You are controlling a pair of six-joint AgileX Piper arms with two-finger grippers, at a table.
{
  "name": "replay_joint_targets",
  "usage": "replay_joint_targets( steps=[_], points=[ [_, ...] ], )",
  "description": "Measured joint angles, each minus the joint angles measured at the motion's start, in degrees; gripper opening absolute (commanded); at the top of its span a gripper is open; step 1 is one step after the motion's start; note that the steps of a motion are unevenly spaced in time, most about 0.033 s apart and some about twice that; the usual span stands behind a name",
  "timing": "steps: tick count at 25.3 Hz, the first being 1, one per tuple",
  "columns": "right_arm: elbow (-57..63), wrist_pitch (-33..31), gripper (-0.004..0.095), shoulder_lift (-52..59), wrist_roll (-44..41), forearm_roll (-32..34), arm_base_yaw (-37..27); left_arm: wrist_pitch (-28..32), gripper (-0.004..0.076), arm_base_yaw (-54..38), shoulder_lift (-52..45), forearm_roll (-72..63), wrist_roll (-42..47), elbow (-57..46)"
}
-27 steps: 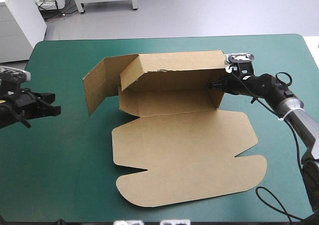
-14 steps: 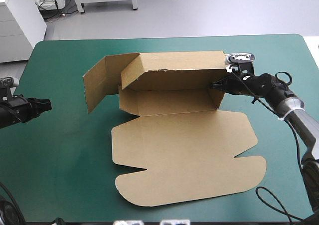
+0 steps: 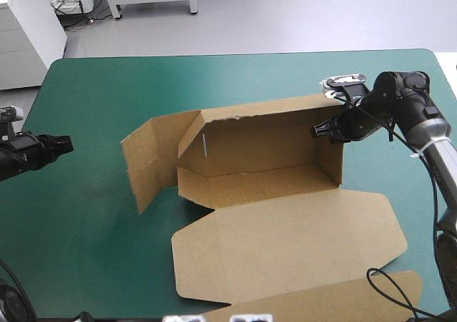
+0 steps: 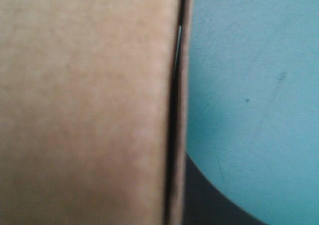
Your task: Fold the box
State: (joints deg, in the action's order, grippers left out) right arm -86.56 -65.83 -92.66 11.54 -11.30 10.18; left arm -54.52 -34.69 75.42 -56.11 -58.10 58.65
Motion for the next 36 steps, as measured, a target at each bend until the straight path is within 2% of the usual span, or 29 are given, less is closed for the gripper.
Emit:
replay_joint_targets(
  steps=[5, 10, 21, 31, 33, 36],
  points=[
    [-0.9, -2.0, -0.0008, 2.7, -1.9, 1.0, 0.0, -1.2, 0.001, 0.0, 0.1, -1.0, -0.2, 0.0],
    [-2.5, -2.3, -0.0009, -4.8, -2.0, -0.4, 0.0, -1.6, 0.0009, 0.0, 0.1, -1.2, -0.2, 0.0],
    [-22.9, -4.5, -0.0009, -23.0, -2.1, -3.2, -0.2, -3.0, 0.0009, 0.0, 0.1, -1.4, -0.2, 0.0],
    [-29.9, -5.3, -0.0006, -30.4, -2.2, -3.7, -0.1, -3.1, 0.0009, 0.0, 0.1, -1.4, -0.2, 0.0],
    [-30.1, -5.3, 0.0013, -30.5, -2.3, -3.7, -0.1, -3.1, 0.0009, 0.0, 0.1, -1.4, -0.2, 0.0],
    [-30.8, -5.3, 0.0125, -30.7, -2.3, -3.7, -0.1, -3.2, 0.0009, 0.0, 0.1, -1.4, -0.2, 0.0]
  ],
)
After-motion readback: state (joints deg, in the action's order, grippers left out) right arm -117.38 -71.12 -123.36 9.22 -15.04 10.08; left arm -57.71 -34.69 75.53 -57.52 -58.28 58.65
